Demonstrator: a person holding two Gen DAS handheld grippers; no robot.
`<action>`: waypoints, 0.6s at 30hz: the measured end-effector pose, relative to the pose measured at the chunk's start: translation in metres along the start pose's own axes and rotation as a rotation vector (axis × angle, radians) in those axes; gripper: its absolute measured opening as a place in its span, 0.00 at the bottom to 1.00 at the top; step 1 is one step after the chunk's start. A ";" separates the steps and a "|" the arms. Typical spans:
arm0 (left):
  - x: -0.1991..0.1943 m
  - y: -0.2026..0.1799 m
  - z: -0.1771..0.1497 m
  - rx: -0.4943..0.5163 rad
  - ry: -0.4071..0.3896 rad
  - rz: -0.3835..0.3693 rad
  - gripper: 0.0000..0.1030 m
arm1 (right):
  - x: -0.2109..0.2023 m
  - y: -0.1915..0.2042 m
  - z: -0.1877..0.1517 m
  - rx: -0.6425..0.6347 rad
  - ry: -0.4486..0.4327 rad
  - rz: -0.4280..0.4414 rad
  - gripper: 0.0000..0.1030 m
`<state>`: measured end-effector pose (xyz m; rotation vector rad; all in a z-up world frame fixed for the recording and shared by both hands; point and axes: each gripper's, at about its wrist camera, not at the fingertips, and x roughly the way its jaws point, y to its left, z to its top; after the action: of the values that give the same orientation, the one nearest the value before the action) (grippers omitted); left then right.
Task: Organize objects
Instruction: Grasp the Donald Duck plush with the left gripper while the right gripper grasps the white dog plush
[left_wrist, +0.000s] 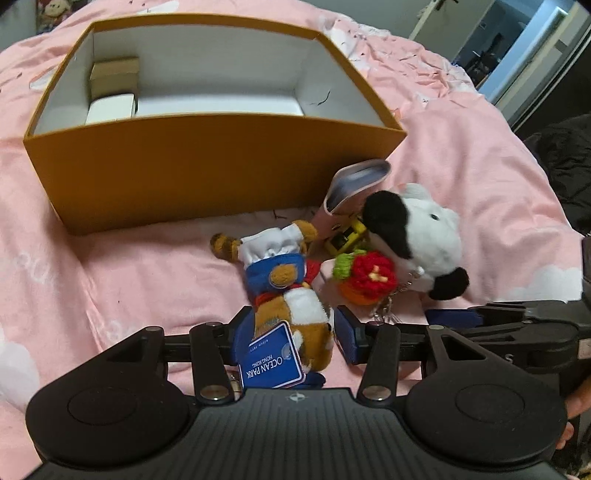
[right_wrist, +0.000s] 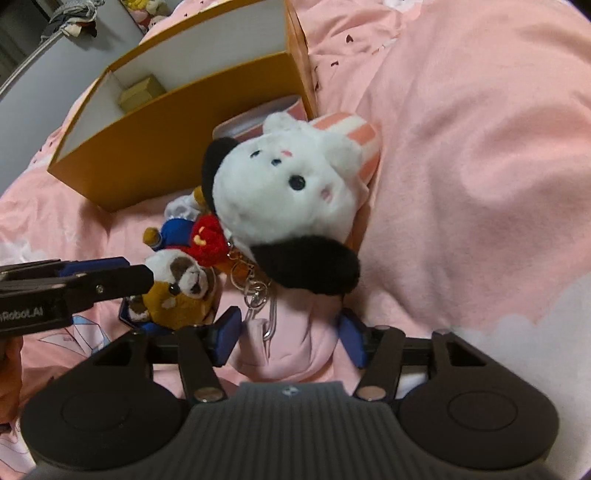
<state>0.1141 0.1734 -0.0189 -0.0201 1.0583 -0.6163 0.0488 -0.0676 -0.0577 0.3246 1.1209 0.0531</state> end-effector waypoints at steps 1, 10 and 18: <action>0.000 -0.001 0.001 0.003 -0.003 -0.004 0.54 | -0.004 0.003 -0.001 -0.006 -0.014 -0.013 0.58; 0.030 -0.018 0.012 0.094 0.088 0.082 0.60 | -0.053 0.020 0.016 -0.052 -0.162 -0.114 0.58; 0.034 -0.019 0.010 0.119 0.103 0.074 0.58 | -0.048 0.041 0.053 -0.098 -0.209 -0.125 0.63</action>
<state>0.1248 0.1391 -0.0355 0.1552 1.1150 -0.6172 0.0798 -0.0508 0.0170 0.1674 0.9256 -0.0355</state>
